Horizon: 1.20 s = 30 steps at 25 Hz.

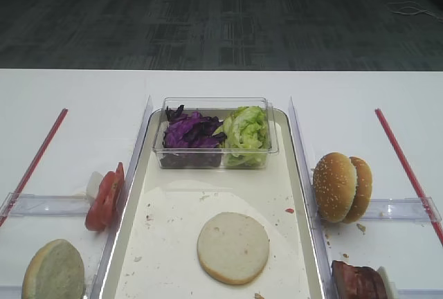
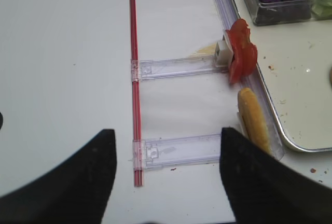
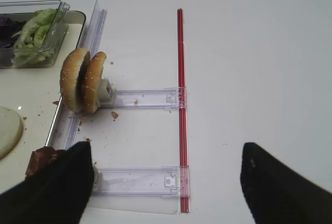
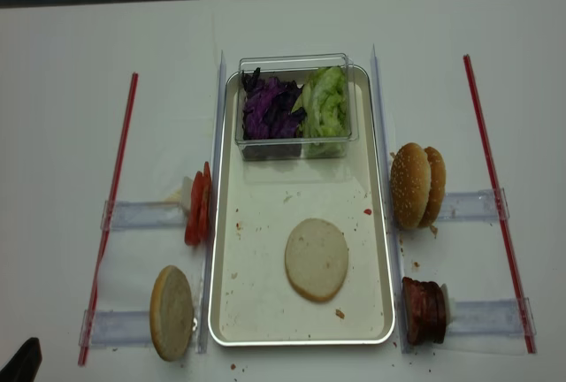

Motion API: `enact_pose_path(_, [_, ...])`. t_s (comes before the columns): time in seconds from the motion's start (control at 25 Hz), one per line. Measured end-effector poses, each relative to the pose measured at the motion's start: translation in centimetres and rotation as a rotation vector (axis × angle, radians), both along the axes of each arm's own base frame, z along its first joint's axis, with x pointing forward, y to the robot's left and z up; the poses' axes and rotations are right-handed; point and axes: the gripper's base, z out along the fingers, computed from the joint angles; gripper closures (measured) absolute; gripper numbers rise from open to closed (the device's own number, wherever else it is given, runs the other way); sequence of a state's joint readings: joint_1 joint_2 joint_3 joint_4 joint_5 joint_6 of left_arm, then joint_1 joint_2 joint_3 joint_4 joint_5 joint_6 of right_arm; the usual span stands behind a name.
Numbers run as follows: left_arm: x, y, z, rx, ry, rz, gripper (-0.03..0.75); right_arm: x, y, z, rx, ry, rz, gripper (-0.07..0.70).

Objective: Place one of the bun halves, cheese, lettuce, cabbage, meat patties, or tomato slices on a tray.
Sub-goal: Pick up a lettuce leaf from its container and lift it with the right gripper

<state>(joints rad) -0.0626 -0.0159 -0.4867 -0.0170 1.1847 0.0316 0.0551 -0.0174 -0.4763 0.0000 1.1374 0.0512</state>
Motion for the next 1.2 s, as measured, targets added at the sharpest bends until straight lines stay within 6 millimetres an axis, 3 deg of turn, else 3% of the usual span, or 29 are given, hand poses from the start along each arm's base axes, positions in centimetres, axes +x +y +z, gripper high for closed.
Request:
enact_pose_path(0.8, [0.0, 0.0, 0.0, 0.000, 0.000, 0.000, 0.303, 0.1, 0.0, 0.0, 0.000, 0.004, 0.000, 0.055])
enact_pose_path(0.96, [0.0, 0.0, 0.0, 0.000, 0.000, 0.000, 0.303, 1.1, 0.1, 0.7, 0.001, 0.095, 0.004, 0.085])
enact_pose_path(1.2, [0.0, 0.0, 0.0, 0.000, 0.000, 0.000, 0.303, 4.3, 0.3, 3.2, 0.041, 0.231, -0.034, 0.137])
